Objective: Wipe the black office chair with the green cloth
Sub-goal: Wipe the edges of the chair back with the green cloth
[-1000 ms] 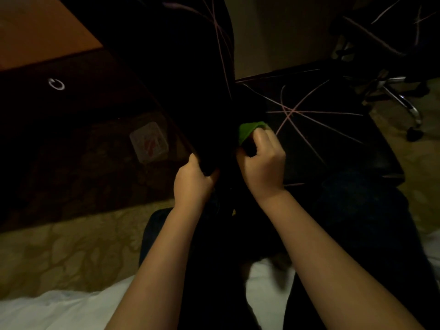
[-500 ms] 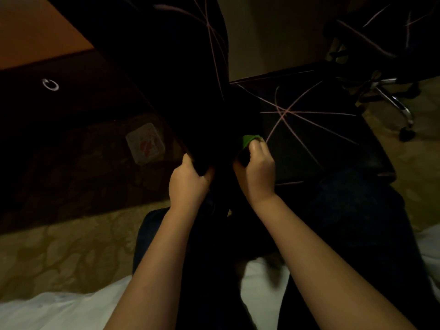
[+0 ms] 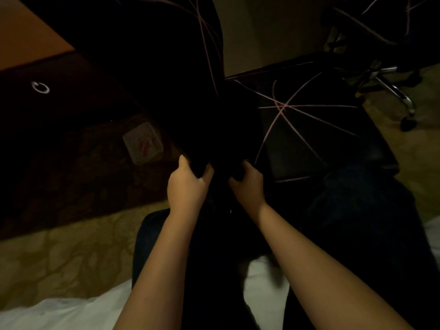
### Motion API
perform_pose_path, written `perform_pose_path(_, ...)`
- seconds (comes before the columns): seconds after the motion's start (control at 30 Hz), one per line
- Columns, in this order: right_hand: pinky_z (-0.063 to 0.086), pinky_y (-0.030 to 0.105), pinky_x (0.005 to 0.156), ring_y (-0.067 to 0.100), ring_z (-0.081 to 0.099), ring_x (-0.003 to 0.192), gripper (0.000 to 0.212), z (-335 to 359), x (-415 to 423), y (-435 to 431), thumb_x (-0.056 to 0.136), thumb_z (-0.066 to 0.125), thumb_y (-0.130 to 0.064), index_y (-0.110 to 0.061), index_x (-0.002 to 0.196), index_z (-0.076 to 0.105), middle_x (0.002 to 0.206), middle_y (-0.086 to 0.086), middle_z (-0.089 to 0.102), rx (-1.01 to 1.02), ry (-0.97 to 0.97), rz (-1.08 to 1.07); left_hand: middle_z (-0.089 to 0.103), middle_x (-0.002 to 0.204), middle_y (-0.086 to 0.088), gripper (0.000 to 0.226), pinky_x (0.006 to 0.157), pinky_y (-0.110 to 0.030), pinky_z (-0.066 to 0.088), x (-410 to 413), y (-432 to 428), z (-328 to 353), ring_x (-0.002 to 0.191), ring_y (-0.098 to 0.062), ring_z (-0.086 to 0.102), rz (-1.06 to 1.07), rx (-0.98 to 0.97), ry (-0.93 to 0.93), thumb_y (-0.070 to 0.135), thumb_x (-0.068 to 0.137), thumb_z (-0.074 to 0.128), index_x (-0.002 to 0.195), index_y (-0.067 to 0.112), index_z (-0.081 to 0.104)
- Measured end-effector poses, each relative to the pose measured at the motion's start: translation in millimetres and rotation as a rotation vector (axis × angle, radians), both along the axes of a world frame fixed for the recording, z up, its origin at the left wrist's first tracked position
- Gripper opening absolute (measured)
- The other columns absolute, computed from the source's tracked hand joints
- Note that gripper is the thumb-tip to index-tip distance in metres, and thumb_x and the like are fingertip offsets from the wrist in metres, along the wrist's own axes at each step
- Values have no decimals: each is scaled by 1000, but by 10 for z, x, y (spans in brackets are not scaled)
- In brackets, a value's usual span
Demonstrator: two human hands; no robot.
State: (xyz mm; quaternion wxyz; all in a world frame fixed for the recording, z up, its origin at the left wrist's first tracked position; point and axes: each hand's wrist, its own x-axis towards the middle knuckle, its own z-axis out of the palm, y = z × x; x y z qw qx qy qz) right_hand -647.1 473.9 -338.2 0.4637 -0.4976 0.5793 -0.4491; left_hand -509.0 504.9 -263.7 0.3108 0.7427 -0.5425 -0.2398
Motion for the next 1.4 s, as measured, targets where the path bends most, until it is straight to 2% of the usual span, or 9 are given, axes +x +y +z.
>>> perform_pose_path(0.2, 41, 1, 63, -5, 61, 72, 19, 173, -3, 62, 78, 70, 3, -10, 91, 65, 83, 0, 67, -154, 67, -125, 60, 87, 13, 38, 54, -22, 41, 2, -13, -37, 75, -6, 60, 10, -14, -2, 52, 86, 60, 115, 30, 47)
perform_pose_path(0.33, 35, 2, 60, 14, 58, 71, 9, 338, -59, 63, 78, 68, 1, -5, 79, 61, 83, 7, 63, -239, 154, -154, 58, 88, 17, 45, 56, -21, 41, 34, -23, -52, 78, -2, 58, -5, -34, -5, 47, 88, 62, 125, 25, 49)
perform_pose_path(0.5, 32, 1, 62, -1, 46, 72, 22, 736, -98, 67, 76, 74, -5, -12, 76, 53, 81, -3, 52, -512, 209, -198, 53, 86, 21, 48, 60, -24, 47, 49, -54, -105, 77, -4, 56, -1, -26, -65, 42, 89, 63, 130, 23, 48)
perform_pose_path(0.6, 34, 7, 68, 11, 53, 76, 16, 1065, -65, -4, 75, 74, -4, -2, 79, 59, 81, 6, 59, -707, 319, -217, 54, 85, 19, 47, 61, -29, 50, 35, -74, -135, 79, -10, 60, 37, -17, -90, 39, 87, 66, 128, 26, 48)
perform_pose_path(0.67, 41, 12, 73, 17, 58, 81, 13, 1232, -44, -56, 75, 72, -2, 0, 82, 62, 84, 10, 62, -805, 370, -200, 50, 79, 23, 45, 55, -22, 42, 31, -75, -165, 71, 0, 53, 45, -25, -109, 38, 86, 67, 126, 26, 48)
perform_pose_path(0.77, 49, 21, 73, 25, 62, 82, 13, 1321, -44, -54, 75, 73, 1, 4, 84, 63, 86, 14, 63, -775, 347, -153, 51, 79, 22, 44, 52, -20, 39, 38, -77, -181, 68, 0, 50, 50, -44, -116, 39, 86, 67, 125, 26, 49)
perform_pose_path(0.87, 40, 14, 75, 27, 62, 82, 16, 1257, -37, -17, 73, 75, 2, 4, 83, 62, 87, 17, 63, -758, 350, -171, 52, 81, 20, 40, 57, -27, 47, 33, -77, -178, 74, -10, 56, 45, -42, -105, 38, 87, 66, 121, 26, 49)
perform_pose_path(1.1, 40, 14, 77, 28, 62, 85, 21, 911, -65, -40, 76, 75, -2, 4, 89, 60, 94, 18, 61, -664, 350, -141, 57, 81, 14, 29, 55, -32, 51, 41, -62, -183, 71, -10, 60, 44, -18, -93, 42, 88, 61, 111, 35, 44)
perform_pose_path(1.4, 34, 10, 67, 21, 56, 79, 23, 400, -150, 7, 80, 72, -6, 1, 94, 55, 95, 14, 57, -381, 283, -48, 58, 87, 15, 47, 53, -23, 42, 40, -17, -95, 75, -6, 59, -19, -16, -57, 52, 89, 59, 126, 25, 47)
